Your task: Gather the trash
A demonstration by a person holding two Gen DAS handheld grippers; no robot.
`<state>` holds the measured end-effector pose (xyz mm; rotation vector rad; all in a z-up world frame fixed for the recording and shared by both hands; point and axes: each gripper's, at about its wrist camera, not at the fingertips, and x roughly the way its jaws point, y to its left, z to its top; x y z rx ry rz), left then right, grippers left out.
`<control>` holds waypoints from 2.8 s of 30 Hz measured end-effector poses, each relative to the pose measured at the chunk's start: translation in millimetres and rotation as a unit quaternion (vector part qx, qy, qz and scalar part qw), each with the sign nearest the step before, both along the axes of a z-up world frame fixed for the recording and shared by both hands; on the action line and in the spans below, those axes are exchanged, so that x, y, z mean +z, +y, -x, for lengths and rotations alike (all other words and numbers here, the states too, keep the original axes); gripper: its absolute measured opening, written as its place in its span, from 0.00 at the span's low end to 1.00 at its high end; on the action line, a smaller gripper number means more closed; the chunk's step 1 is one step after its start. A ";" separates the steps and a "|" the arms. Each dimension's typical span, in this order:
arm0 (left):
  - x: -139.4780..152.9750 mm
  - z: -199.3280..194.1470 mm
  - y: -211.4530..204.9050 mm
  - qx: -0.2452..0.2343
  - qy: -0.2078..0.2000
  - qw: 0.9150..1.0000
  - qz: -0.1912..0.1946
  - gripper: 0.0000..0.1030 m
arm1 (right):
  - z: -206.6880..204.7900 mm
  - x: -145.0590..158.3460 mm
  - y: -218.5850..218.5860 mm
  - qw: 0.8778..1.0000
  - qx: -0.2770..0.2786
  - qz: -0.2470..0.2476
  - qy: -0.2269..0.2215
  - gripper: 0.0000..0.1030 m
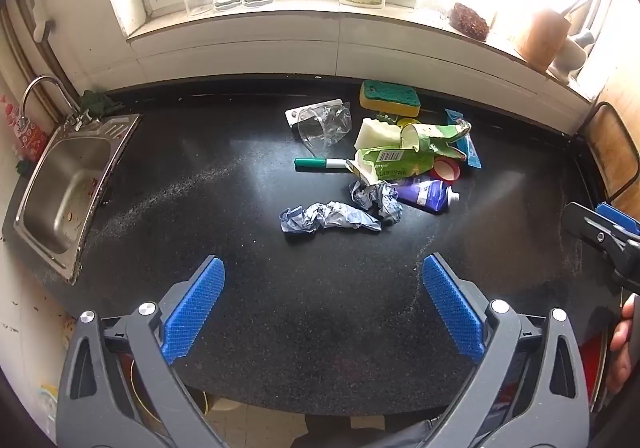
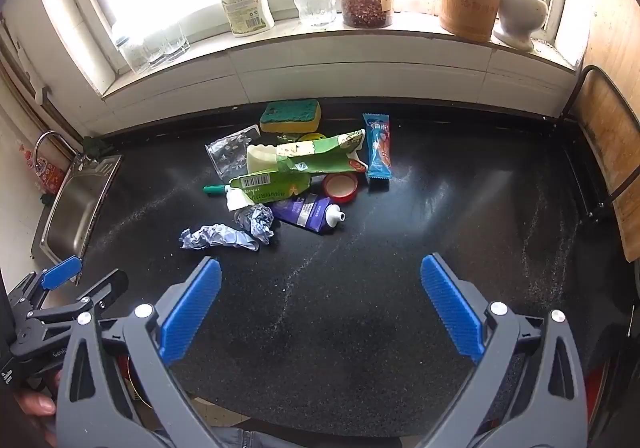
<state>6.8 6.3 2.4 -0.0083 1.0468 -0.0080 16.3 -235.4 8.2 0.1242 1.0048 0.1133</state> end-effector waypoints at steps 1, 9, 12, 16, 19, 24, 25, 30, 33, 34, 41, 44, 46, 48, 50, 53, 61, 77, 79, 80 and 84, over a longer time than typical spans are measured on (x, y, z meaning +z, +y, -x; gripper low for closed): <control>-0.3 -0.2 -0.3 0.000 0.001 1.000 0.000 0.94 | -0.2 -0.1 0.9 1.000 0.000 0.009 0.004 0.95; -3.6 -0.5 -2.3 -0.001 0.000 1.000 0.002 0.94 | -2.8 0.3 2.5 1.000 0.001 0.003 0.009 0.95; -4.5 0.3 -3.8 -0.001 0.000 1.000 0.002 0.94 | -1.4 2.1 3.7 1.000 0.005 0.009 0.002 0.95; -2.4 -2.2 -2.0 -0.001 0.002 1.000 0.003 0.94 | -2.9 0.5 4.9 1.000 0.007 0.007 0.005 0.95; -2.8 -2.3 -3.4 -0.001 0.002 1.000 0.003 0.94 | -3.9 0.4 4.9 1.000 0.007 0.006 0.006 0.95; -4.0 -2.6 -2.7 -0.002 0.001 1.000 0.004 0.94 | -5.2 -0.5 5.6 1.000 0.008 0.005 0.007 0.95; -4.4 -2.6 -3.2 -0.002 0.002 1.000 0.005 0.94 | -4.9 0.0 6.0 1.000 0.008 0.005 0.007 0.95; -7.5 0.1 -7.4 -0.003 0.002 1.000 0.006 0.94 | -3.4 0.4 5.7 1.000 0.009 0.005 0.006 0.95; -9.4 3.1 -10.6 -0.004 0.002 1.000 0.006 0.94 | -3.1 0.6 6.0 1.000 0.009 0.004 0.006 0.95; -10.2 4.1 -11.7 -0.004 0.002 1.000 0.006 0.94 | -2.6 1.1 5.6 1.000 0.009 0.003 0.005 0.95; -5.5 -1.0 -6.2 -0.002 0.004 1.000 0.008 0.94 | -1.2 0.5 5.4 1.000 0.009 0.003 0.005 0.95; -3.6 -1.5 -5.2 -0.004 0.004 1.000 0.010 0.94 | -0.8 0.3 5.6 1.000 0.009 0.003 0.005 0.95; -2.9 -1.7 -4.5 -0.005 0.004 1.000 0.011 0.94 | -1.4 1.1 6.1 1.000 0.009 0.002 0.005 0.95; -2.5 -1.7 -4.4 -0.006 0.005 1.000 0.011 0.94 | -1.5 1.0 6.6 1.000 0.009 0.002 0.006 0.95; -3.0 -1.0 -5.1 -0.006 0.005 1.000 0.011 0.94 | -1.3 0.7 6.3 1.000 0.009 0.002 0.006 0.95; -2.2 -2.3 -3.7 -0.006 0.006 1.000 0.012 0.94 | -1.2 0.7 6.8 1.000 0.010 0.001 0.006 0.95; -2.7 -3.0 -3.3 -0.008 0.007 1.000 0.013 0.94 | -2.0 0.6 6.5 1.000 0.009 0.000 0.005 0.95; -48.8 -43.5 -12.8 -0.179 -0.024 0.981 -0.070 0.94 | -43.3 -25.5 -28.0 1.000 0.002 0.006 -0.006 0.95; -64.7 -55.5 -14.8 -0.214 -0.038 0.972 -0.087 0.94 | -59.7 -37.4 -37.6 1.000 -0.007 0.014 0.001 0.95; -71.5 -60.3 -15.7 -0.232 -0.037 0.968 -0.089 0.94 | -69.6 -44.1 -42.0 1.000 -0.012 0.016 0.007 0.94; -108.8 -88.6 -14.4 -0.272 -0.030 0.956 -0.106 0.94 | -118.6 -75.6 -58.8 0.999 -0.030 0.012 0.025 0.93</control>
